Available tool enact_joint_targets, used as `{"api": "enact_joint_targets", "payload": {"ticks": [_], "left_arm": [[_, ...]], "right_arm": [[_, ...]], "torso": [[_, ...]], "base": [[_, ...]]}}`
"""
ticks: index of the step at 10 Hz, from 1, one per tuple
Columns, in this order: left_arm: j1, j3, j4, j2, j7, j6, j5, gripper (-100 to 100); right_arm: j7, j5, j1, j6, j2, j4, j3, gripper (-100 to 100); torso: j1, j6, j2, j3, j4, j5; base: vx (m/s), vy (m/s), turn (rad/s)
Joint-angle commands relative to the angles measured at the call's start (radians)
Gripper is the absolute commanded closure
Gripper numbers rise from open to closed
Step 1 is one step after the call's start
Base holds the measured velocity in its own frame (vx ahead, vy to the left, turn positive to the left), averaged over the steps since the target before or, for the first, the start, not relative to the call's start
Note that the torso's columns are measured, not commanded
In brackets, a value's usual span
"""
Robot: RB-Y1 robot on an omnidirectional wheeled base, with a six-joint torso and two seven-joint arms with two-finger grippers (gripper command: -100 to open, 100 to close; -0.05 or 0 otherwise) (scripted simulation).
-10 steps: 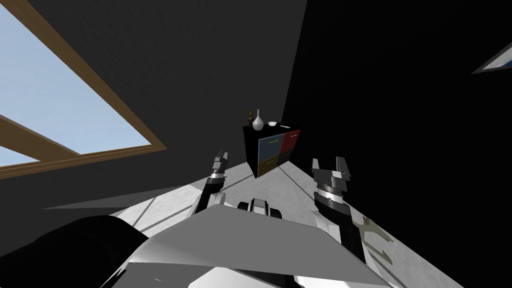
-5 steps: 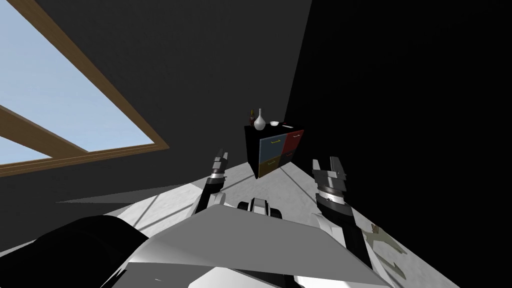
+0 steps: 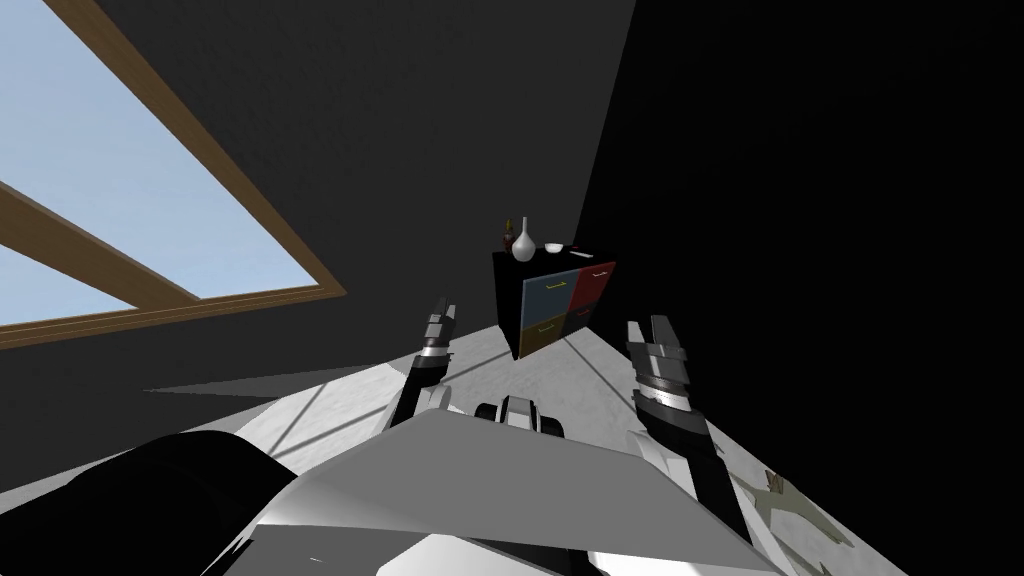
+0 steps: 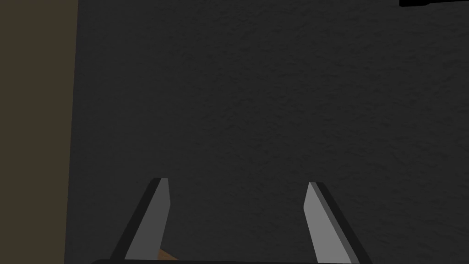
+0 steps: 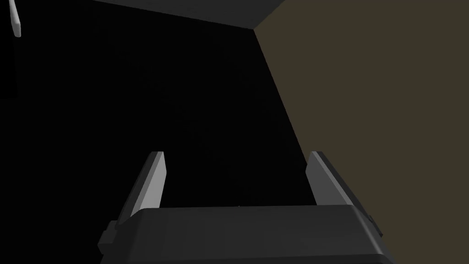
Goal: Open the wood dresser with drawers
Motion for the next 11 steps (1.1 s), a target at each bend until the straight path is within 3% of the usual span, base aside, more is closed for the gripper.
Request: {"api": "enact_joint_targets", "payload": {"ticks": [1,11], "left_arm": [[0.000,0.000,0.000,0.000,0.000,0.000,0.000,0],[0.000,0.000,0.000,0.000,0.000,0.000,0.000,0]], "right_arm": [[0.077,0.011,0.007,-0.007,-0.011,0.009,-0.005,-100],[0.350,0.046,0.027,-0.029,-0.030,0.042,-0.021,-100]], "torso": [[0.000,0.000,0.000,0.000,0.000,0.000],[0.000,0.000,0.002,0.001,0.000,0.000]], "base": [[0.057,-0.011,0.103],[0.043,-0.009,0.066]]}}
